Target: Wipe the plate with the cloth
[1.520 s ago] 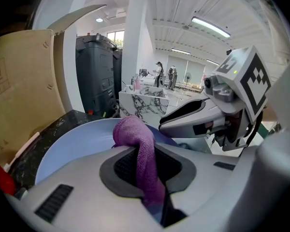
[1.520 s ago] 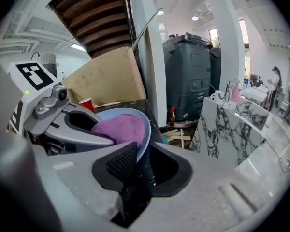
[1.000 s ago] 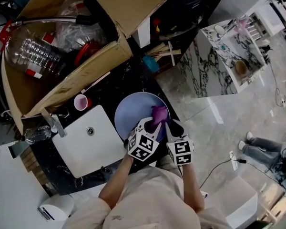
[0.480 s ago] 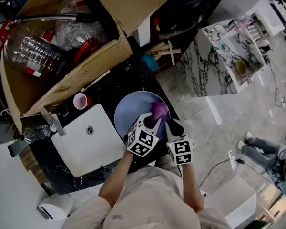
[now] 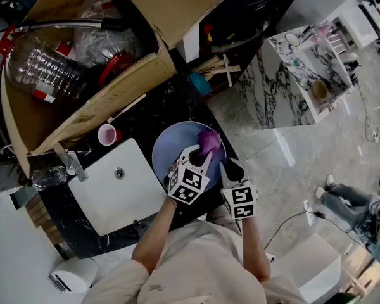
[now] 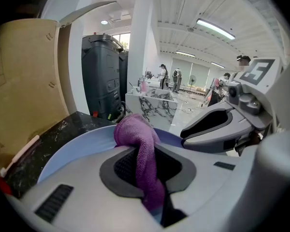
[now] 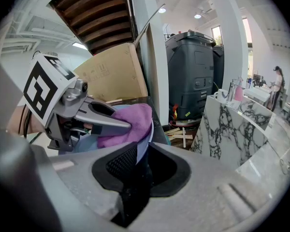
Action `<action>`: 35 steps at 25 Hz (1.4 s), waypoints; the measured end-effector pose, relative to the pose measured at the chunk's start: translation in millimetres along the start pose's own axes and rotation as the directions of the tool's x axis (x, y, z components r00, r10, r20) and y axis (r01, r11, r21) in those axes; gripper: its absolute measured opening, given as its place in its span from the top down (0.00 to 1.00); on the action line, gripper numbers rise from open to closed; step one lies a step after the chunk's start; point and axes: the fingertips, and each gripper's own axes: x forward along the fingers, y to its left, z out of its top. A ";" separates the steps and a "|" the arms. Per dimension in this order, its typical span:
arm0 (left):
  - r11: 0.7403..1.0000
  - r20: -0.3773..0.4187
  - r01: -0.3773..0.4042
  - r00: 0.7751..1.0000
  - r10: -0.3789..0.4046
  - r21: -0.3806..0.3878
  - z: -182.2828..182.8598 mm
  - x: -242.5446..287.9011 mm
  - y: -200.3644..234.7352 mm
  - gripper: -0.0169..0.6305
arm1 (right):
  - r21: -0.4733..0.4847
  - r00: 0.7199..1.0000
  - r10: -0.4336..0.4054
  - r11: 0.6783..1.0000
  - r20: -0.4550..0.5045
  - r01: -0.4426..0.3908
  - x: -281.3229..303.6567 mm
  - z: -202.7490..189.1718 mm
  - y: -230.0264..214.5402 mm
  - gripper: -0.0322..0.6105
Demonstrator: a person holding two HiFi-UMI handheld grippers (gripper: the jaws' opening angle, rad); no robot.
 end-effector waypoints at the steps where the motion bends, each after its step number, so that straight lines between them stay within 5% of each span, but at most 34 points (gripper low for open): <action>1: 1.000 0.003 -0.007 1.000 0.007 -0.005 0.6 0.0 2.8 0.88 | -0.001 1.000 -0.002 1.000 -0.001 0.002 0.1 -0.2 -0.3 0.84; 18: 0.993 0.016 -0.100 0.995 0.101 -0.058 1.0 -8.7 41.6 0.88 | -0.017 1.000 -0.014 1.000 -0.006 0.014 0.6 -1.9 -3.7 0.84; 35: 0.965 -0.055 -0.229 0.973 0.223 -0.132 -25.2 -41.0 79.2 0.88 | -0.036 0.999 -0.035 0.999 -0.016 0.035 2.4 -3.8 -2.6 0.84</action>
